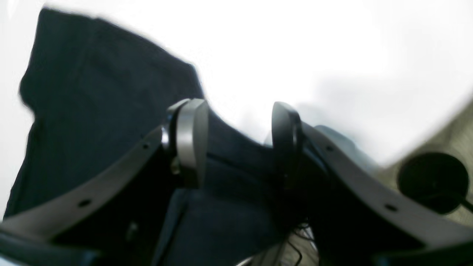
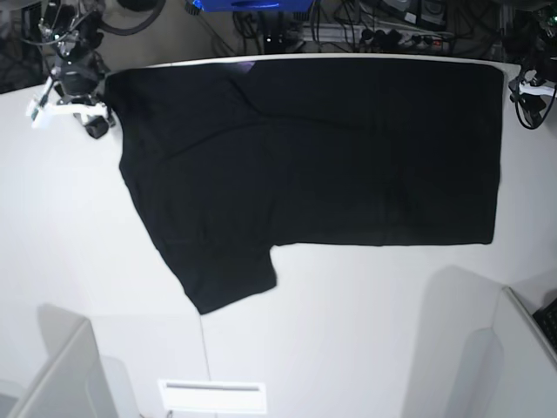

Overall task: Fold the T-shirt properly
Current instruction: 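Move both grippers down to the shirt's hem corners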

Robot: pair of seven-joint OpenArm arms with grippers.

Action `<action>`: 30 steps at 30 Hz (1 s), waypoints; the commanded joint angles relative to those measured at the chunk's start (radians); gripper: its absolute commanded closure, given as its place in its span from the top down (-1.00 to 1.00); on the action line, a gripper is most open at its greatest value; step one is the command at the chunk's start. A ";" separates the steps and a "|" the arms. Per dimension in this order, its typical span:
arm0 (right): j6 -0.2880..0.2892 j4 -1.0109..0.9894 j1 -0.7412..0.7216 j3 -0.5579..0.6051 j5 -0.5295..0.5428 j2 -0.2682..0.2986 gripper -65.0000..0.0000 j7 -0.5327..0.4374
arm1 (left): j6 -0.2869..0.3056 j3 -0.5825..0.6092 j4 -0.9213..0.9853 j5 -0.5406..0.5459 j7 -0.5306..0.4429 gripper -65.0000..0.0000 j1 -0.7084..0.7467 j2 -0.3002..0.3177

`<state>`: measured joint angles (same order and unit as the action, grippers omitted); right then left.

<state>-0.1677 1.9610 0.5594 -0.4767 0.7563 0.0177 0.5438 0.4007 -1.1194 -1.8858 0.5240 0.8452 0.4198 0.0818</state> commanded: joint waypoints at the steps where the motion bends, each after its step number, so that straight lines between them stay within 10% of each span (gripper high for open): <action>1: 0.006 0.013 -0.029 0.013 0.002 0.032 -0.17 -0.026 | 0.004 -0.004 -0.019 0.009 -0.022 0.44 -0.005 0.014; 4: 0.006 -0.032 -0.103 0.068 0.002 0.084 -0.18 -0.026 | 0.004 -0.003 -0.019 0.009 -0.022 0.23 -0.045 0.014; 10: 0.006 -0.102 -0.235 0.161 0.002 0.138 -0.18 -0.026 | 0.004 0.040 -0.019 0.008 -0.022 -1.00 -0.083 0.029; 30: 0.006 -0.553 -0.709 0.419 0.002 0.209 -0.15 -0.029 | 0.005 0.321 -0.014 -0.198 -0.028 -1.00 -0.170 0.074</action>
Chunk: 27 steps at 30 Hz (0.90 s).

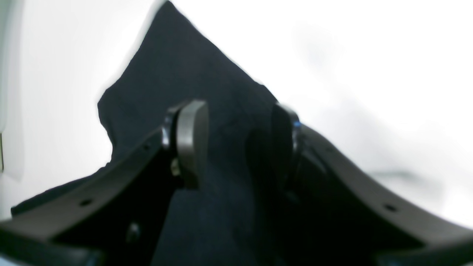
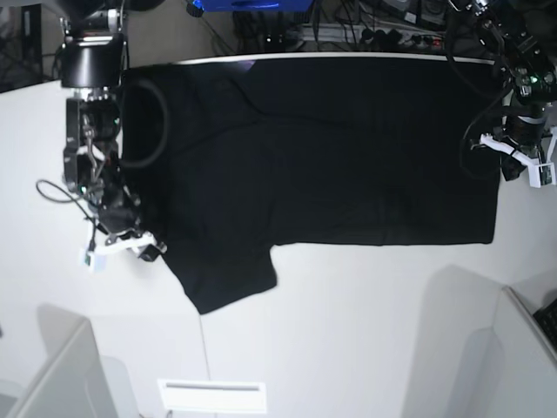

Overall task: Fold the T-shirt properly
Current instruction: 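Move both grippers down to the shirt's hem corners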

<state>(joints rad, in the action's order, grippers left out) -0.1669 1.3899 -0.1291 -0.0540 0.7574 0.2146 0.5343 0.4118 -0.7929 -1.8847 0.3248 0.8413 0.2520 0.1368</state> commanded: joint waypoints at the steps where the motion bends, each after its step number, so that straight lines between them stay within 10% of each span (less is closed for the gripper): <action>1: 0.005 -0.022 -0.053 0.007 0.001 0.012 -0.13 -0.019 | -0.006 -0.003 -0.016 -0.013 -0.024 -1.00 -0.015 0.019; 7: 0.007 -0.271 -0.246 0.113 0.001 0.058 0.21 -0.018 | -0.006 0.000 0.027 -0.071 -0.020 -1.00 -0.104 0.022; 20: 0.148 -0.600 -0.444 0.303 0.001 0.072 0.21 -0.027 | -0.006 -0.006 0.136 -0.172 -0.018 -0.99 -0.170 0.022; 27: 0.148 -0.634 -0.450 0.411 0.004 0.049 0.20 -0.059 | -0.009 -0.003 0.136 -0.172 -0.018 -0.57 -0.171 0.022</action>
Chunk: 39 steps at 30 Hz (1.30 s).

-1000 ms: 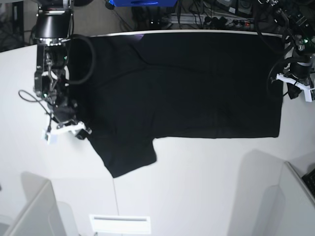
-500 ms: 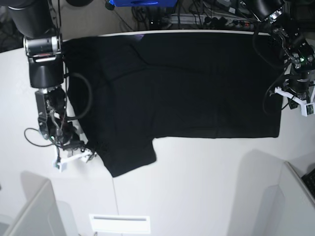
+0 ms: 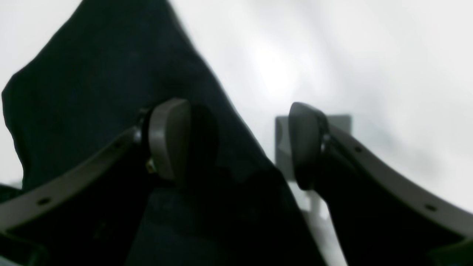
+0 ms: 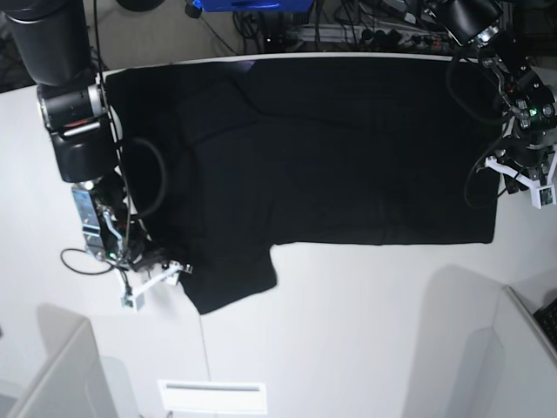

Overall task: Fold the T-shirt properly
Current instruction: 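Move both grippers down to the shirt's hem corners, then grasp the hem corners with both grippers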

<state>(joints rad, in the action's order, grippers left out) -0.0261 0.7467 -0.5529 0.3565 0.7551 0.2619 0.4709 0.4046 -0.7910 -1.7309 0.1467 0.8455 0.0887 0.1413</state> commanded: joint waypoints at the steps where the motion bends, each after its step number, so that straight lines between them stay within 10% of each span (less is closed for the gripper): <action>1: 0.007 0.009 -0.025 0.005 0.005 -0.005 0.20 0.004 | -0.002 -0.005 -0.017 0.006 -0.022 -0.51 -0.007 0.017; 8: 0.007 0.010 -0.012 0.011 0.004 -0.025 0.08 0.004 | -0.002 -0.003 0.047 0.004 -0.022 0.00 -0.040 0.027; 16: 0.007 0.009 -0.006 0.011 0.004 -0.029 -1.00 0.002 | -0.003 -0.002 0.259 0.004 -0.022 0.36 -0.165 0.117; 39: 0.007 0.012 -0.005 0.009 0.004 -0.031 -1.00 0.002 | -0.008 0.120 0.820 -0.032 -0.113 0.36 -0.551 0.231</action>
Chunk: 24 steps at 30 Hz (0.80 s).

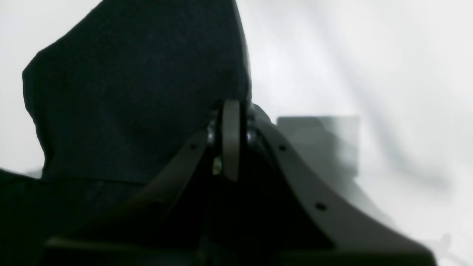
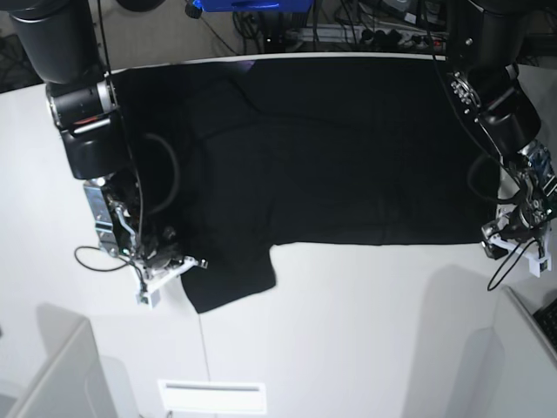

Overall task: Fold the T-shirt properly
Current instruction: 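Grasp the hem corners with both grippers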

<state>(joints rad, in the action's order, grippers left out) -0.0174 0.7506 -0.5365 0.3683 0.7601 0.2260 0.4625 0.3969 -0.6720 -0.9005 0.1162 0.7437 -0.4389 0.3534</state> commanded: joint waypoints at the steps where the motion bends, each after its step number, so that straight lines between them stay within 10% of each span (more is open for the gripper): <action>1: -0.002 0.008 -0.021 -0.002 -0.001 0.005 -1.00 0.011 | -0.008 0.001 0.017 -0.031 -0.029 0.36 -0.038 0.019; 19: -0.002 0.011 -0.021 -0.005 -0.001 0.013 -1.00 0.015 | -0.011 0.001 0.238 -0.148 -0.151 0.31 -0.111 0.009; 24: -0.002 0.010 -0.003 -0.009 -0.001 0.013 -1.00 0.011 | -0.011 0.001 0.238 -0.148 -0.151 -0.74 -0.093 0.009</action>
<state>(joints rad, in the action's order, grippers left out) -0.0166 0.7525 -0.5259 0.3626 0.7616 0.2291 0.4519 0.3859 -0.6727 -0.6552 -0.0273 0.5686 -0.5148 0.3550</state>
